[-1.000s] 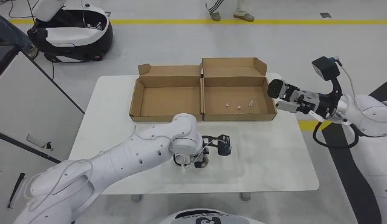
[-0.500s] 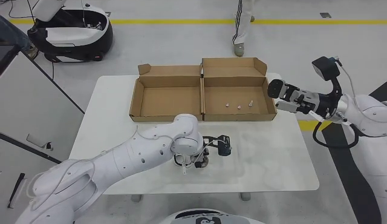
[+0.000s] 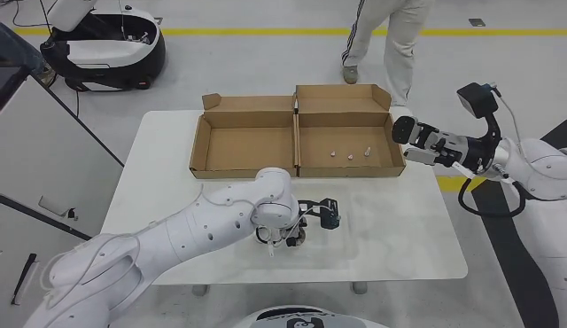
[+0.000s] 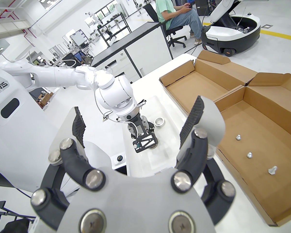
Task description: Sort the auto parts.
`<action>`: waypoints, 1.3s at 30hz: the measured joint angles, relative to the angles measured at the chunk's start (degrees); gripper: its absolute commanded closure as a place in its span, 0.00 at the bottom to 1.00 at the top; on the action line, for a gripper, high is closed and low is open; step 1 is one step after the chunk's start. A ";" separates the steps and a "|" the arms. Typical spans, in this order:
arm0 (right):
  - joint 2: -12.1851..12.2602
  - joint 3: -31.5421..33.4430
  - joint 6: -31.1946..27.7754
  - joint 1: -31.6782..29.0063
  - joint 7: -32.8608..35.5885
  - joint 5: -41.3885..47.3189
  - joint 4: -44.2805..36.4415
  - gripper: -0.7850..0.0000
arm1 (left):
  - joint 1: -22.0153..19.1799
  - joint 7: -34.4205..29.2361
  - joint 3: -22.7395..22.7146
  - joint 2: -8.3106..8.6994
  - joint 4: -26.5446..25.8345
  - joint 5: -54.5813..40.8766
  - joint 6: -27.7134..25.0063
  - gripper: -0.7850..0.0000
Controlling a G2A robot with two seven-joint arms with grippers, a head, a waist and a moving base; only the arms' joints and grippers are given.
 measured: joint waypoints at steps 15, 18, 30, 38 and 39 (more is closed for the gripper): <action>0.00 0.00 0.00 0.00 0.00 0.00 0.00 0.00 | 0.48 1.55 -0.30 -0.25 0.74 2.99 0.69 1.00; 0.00 0.00 0.00 0.00 0.00 0.00 0.00 0.00 | 0.78 1.22 -1.65 0.53 -1.00 2.67 0.52 1.00; 0.00 0.00 0.00 0.00 0.00 0.00 0.00 0.00 | 1.58 2.48 -7.45 6.98 -10.78 2.15 -2.87 1.00; 0.00 0.00 0.00 0.00 0.00 0.00 0.00 0.00 | -0.47 5.84 -9.75 12.09 -15.21 -0.67 -6.21 1.00; 0.00 0.00 0.00 0.00 0.00 0.00 0.00 0.00 | -0.50 5.88 -9.77 12.17 -15.28 -0.72 -6.24 1.00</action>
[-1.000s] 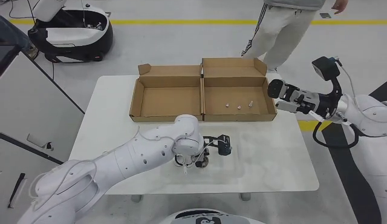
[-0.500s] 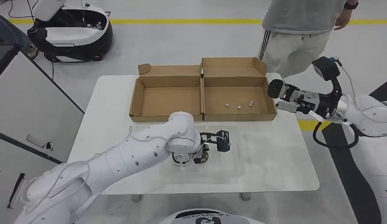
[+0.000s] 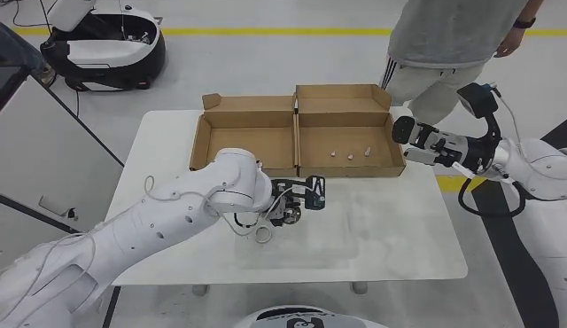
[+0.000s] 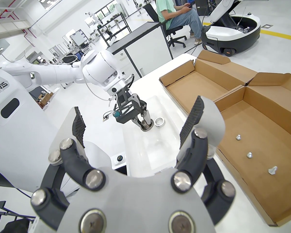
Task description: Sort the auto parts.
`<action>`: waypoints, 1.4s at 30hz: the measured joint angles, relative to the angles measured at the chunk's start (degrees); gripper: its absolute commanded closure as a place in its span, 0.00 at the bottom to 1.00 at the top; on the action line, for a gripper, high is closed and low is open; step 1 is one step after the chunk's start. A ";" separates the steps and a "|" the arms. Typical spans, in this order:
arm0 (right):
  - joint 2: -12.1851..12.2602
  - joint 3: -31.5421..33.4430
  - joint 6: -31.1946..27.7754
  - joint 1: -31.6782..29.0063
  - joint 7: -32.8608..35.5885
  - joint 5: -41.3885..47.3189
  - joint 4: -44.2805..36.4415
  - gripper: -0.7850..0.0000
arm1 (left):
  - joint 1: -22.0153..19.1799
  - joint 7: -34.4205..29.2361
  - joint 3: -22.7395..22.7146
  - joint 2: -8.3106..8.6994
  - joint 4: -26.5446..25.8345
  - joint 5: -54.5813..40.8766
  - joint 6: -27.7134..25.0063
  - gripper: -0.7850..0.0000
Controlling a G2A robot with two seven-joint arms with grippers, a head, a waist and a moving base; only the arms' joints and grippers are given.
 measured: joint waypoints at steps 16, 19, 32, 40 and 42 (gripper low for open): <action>0.00 0.00 0.00 0.00 0.00 0.00 0.00 0.00 | 3.61 11.12 -10.68 3.24 1.64 -6.62 -5.65 1.00; 0.00 0.00 0.00 0.00 0.00 0.00 0.00 0.00 | 5.93 14.44 -14.95 4.77 2.42 -10.73 -10.14 1.00; 0.00 0.00 0.00 0.00 0.00 0.00 0.00 0.00 | 13.83 28.54 -22.55 8.73 3.91 -28.92 -23.64 1.00; 0.00 0.00 0.00 0.00 0.00 0.00 0.00 0.00 | 14.43 35.41 -21.87 9.19 2.36 -40.65 -23.65 1.00; 0.00 0.00 0.00 0.00 0.00 0.00 0.00 0.00 | 14.88 36.90 -22.30 9.03 1.47 -43.29 -23.65 1.00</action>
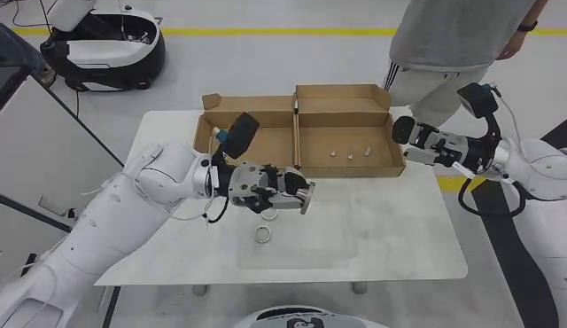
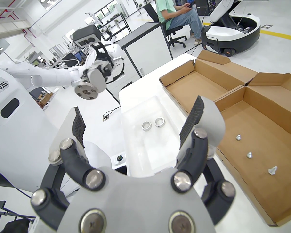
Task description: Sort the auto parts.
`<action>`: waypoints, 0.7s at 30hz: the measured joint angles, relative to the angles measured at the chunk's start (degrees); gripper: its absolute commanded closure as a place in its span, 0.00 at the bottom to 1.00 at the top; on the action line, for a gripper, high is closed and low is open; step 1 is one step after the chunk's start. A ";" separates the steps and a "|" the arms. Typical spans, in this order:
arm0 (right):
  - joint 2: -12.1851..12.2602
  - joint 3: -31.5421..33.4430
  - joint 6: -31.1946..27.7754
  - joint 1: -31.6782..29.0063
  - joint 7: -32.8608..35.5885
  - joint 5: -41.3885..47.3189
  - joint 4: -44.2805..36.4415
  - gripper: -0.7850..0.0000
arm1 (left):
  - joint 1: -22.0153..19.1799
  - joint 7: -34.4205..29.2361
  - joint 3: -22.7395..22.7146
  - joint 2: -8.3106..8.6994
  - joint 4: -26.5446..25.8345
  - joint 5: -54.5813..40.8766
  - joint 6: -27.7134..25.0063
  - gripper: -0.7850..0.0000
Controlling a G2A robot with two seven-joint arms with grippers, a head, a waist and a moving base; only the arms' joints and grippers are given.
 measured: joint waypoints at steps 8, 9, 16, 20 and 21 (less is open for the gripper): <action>0.00 0.00 0.00 0.00 0.00 0.00 0.00 0.00 | 3.52 1.91 -4.29 -1.67 -3.81 -8.98 0.00 1.00; 0.00 0.00 0.00 0.00 0.00 0.00 0.00 0.00 | 4.18 1.24 -5.25 -2.12 -4.41 -10.41 0.00 1.00; 0.00 0.00 0.00 0.00 0.00 0.00 0.00 0.00 | 7.43 -4.55 -10.70 -4.59 -5.93 -18.47 0.00 1.00; 0.00 0.00 0.00 0.00 0.00 0.00 0.00 0.00 | 7.36 -4.29 -10.46 -4.52 -5.91 -17.81 0.00 1.00; 0.00 0.00 0.00 0.00 0.00 0.00 0.00 0.00 | 7.36 -4.29 -10.46 -4.52 -5.91 -17.81 0.00 1.00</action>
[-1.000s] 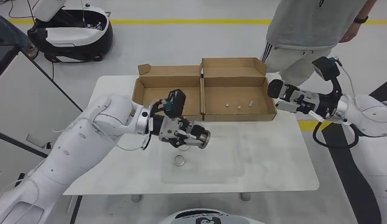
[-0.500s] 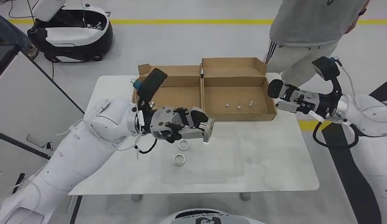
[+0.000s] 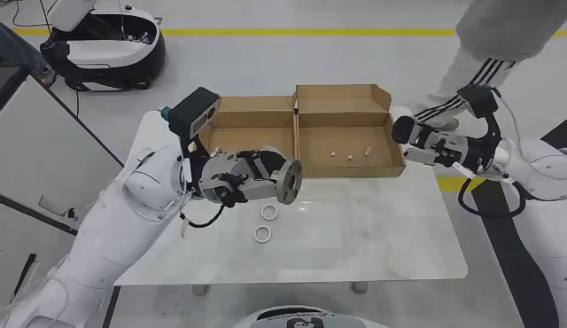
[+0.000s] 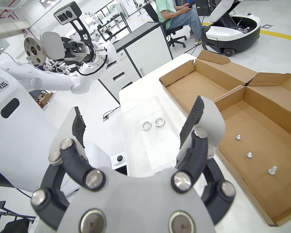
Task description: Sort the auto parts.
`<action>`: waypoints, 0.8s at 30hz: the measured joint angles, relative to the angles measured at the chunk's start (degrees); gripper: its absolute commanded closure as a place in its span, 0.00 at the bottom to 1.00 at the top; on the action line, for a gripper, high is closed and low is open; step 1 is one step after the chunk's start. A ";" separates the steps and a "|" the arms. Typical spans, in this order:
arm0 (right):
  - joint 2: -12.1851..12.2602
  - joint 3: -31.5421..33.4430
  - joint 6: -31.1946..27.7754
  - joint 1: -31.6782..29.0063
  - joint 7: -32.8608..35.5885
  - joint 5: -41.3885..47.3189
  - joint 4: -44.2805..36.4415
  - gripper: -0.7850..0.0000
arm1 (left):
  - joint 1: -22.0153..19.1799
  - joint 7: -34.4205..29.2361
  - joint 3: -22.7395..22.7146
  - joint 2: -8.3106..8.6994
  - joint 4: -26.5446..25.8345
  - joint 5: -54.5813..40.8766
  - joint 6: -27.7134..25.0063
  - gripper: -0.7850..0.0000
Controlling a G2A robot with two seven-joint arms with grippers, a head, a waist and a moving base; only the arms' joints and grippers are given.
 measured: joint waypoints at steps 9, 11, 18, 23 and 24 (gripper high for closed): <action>0.00 0.00 0.00 0.00 0.00 0.00 0.00 0.00 | 0.00 0.00 0.00 0.00 0.00 -0.01 0.00 1.00; 0.00 0.00 0.00 0.00 0.00 0.00 0.00 0.00 | 0.00 0.00 0.00 0.00 0.00 -0.01 0.00 1.00; 0.00 0.00 0.00 0.00 0.00 0.00 0.00 0.00 | 0.10 0.36 -0.02 -0.05 -0.35 -0.09 0.18 1.00; 0.00 0.00 0.00 0.00 0.00 0.00 0.00 0.00 | 0.48 2.90 0.28 -0.61 -3.76 -3.46 -0.01 1.00; 0.00 0.00 0.00 0.00 0.00 0.00 0.00 0.00 | 0.56 2.91 0.34 -0.76 -4.12 -4.64 -0.01 1.00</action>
